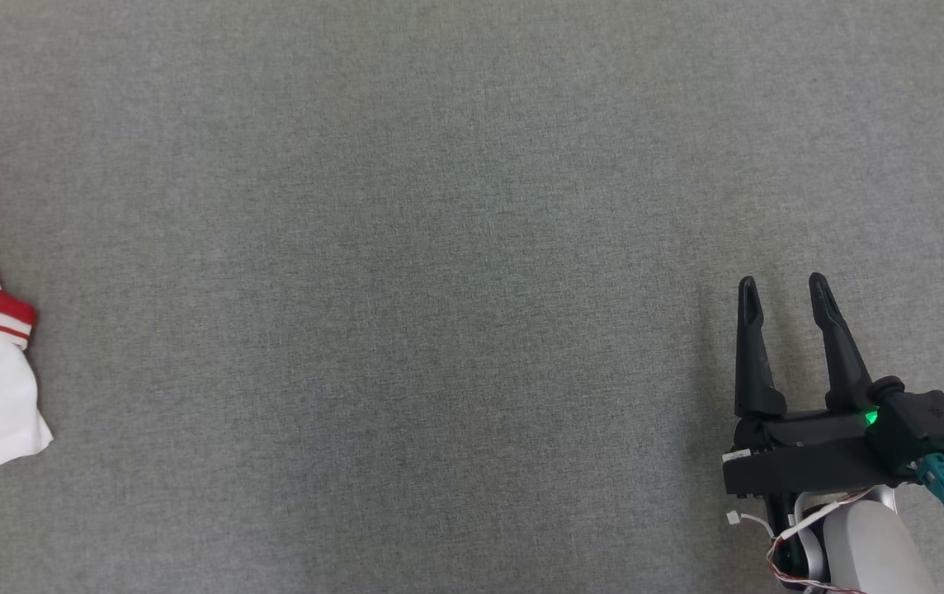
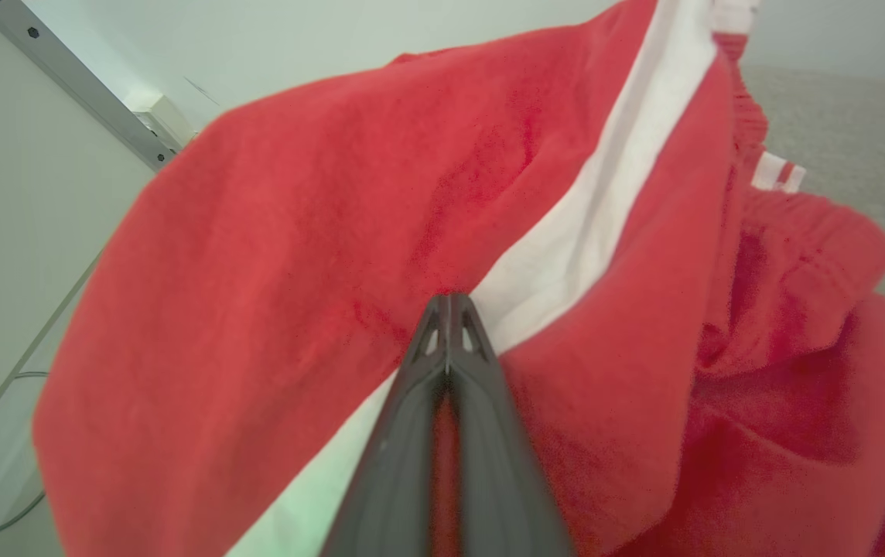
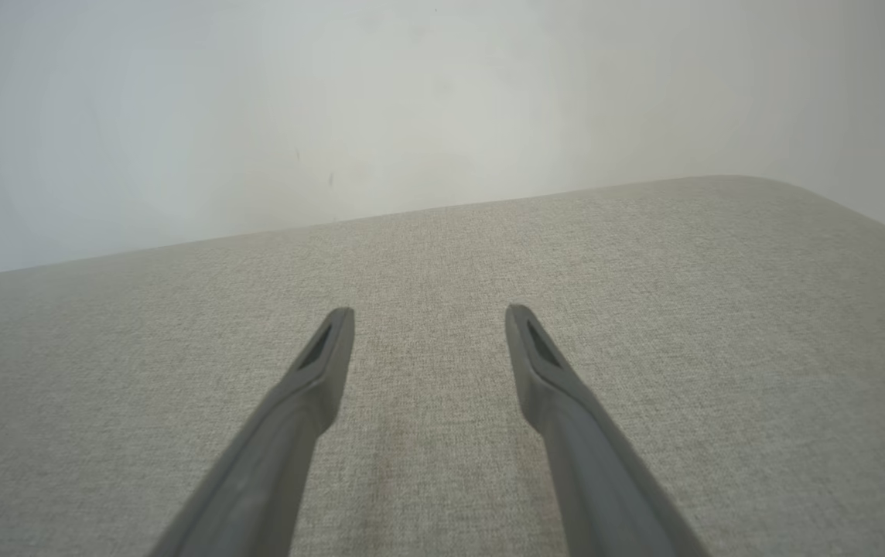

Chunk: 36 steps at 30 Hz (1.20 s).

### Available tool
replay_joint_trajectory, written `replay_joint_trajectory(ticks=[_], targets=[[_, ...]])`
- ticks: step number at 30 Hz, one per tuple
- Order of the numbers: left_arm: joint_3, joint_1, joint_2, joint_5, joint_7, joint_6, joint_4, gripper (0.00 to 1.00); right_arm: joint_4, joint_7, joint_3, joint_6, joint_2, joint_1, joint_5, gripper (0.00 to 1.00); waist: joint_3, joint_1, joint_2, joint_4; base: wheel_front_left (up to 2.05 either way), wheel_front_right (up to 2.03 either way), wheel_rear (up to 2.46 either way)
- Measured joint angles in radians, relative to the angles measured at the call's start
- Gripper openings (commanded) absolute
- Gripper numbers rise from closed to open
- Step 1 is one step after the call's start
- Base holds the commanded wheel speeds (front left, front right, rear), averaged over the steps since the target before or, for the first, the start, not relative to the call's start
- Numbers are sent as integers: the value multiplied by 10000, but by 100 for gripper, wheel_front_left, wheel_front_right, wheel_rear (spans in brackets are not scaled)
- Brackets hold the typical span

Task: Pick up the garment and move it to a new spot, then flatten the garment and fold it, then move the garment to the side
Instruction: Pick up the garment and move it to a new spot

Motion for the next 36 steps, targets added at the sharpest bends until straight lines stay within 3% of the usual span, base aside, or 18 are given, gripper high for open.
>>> replay_joint_trajectory(ticks=[5, 21, 27, 36], targets=[[-88, -407, -12, -73, -817, 0, 211, 0, 27, 0, -111, 0, 0, 63, 33, 100, -189, 0, 0, 59, 0, 0, 0], [-1290, -1474, 470, -575, -1716, 0, -671, 0, 307, 0, -40, 0, 0, 236, 295, 100, -759, 0, 0, 345, 0, 0, 0], [-1835, -2751, 445, -54, -1756, 94, -1921, 0, 437, 0, -10, 0, 0, 364, 575, 100, -1181, -1, -1, 315, 0, 0, 0], [-2598, -4211, -90, 424, -754, 268, -4255, 0, 583, 0, 242, 0, 2, 557, 1099, 100, -1753, -1, 0, 19, 0, 0, 0]])
